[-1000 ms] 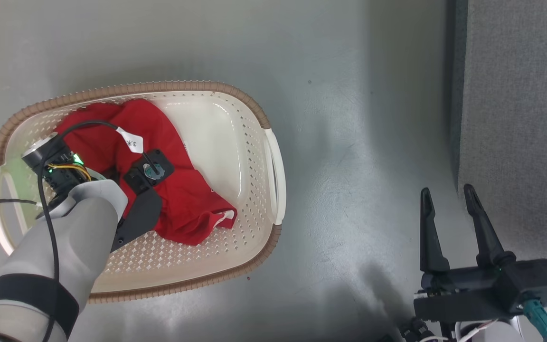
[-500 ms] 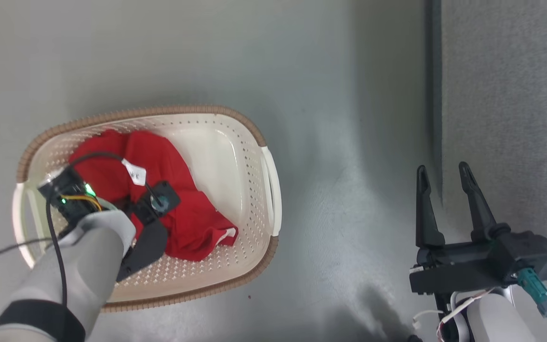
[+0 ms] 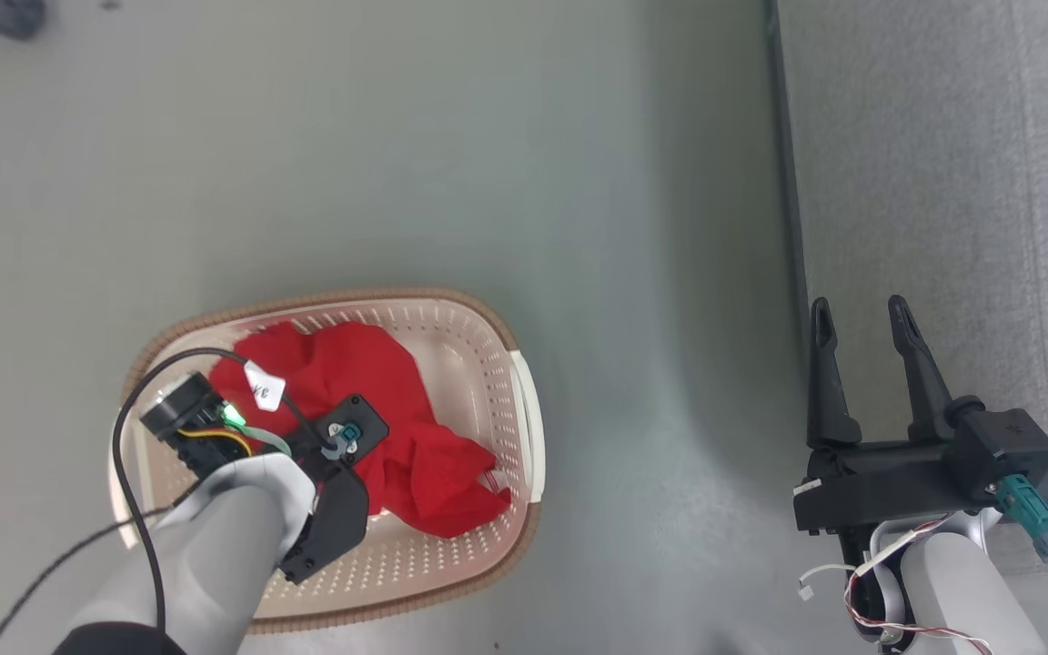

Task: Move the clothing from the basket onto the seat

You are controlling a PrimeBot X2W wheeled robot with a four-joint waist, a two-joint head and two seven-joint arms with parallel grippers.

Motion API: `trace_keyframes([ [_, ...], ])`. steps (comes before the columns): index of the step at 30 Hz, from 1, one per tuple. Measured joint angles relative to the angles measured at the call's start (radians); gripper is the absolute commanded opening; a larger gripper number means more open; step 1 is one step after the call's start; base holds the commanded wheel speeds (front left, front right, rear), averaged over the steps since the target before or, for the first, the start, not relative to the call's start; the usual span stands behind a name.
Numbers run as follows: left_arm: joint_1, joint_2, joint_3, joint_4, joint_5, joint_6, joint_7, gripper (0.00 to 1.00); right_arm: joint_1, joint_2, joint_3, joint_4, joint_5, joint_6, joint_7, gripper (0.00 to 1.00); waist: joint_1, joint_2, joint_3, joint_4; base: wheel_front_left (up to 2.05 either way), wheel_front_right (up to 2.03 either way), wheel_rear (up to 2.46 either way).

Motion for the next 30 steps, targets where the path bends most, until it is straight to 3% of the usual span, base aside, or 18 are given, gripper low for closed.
trace_keyframes([
  [11,0.092,-0.011,0.030,-0.032,-0.103,0.000,-0.137,0.00,0.001,-0.001,-0.044,0.084,0.009,0.025,0.000,1.00,-0.0001,-0.0001,-0.160,0.041,0.00,0.00,0.00],
  [30,0.301,-0.016,0.110,-0.154,-0.292,0.000,-0.173,0.00,0.111,-0.003,-0.069,0.185,0.027,0.103,0.000,1.00,-0.0001,-0.0001,-0.445,0.131,0.00,0.00,0.00],
])
